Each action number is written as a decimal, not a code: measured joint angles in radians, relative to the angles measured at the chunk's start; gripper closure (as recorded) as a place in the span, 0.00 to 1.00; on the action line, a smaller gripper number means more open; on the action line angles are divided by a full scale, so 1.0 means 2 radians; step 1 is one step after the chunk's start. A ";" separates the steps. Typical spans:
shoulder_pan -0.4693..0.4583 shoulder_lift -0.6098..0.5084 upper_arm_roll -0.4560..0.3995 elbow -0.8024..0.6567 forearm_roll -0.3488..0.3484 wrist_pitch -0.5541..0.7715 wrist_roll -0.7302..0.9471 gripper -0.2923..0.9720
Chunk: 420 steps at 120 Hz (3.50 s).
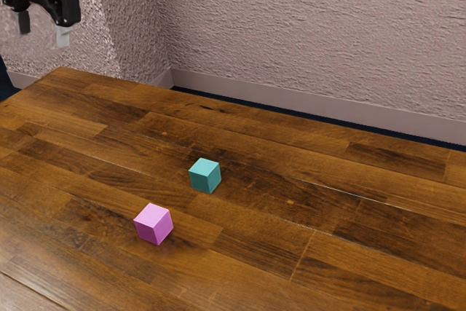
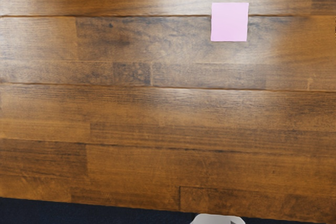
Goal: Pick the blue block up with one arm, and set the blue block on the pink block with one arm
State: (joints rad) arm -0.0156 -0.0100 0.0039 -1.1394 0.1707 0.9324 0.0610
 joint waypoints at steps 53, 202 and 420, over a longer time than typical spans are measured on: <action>-0.021 0.039 -0.039 -0.023 -0.005 0.174 0.043 0.23; 0.011 0.281 0.019 -0.190 -0.105 0.514 0.012 0.23; 0.024 0.120 -0.012 -0.412 -0.076 0.569 -0.065 0.50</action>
State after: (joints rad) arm 0.0331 0.2293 -0.0209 -1.9637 0.0185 2.0703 -0.0690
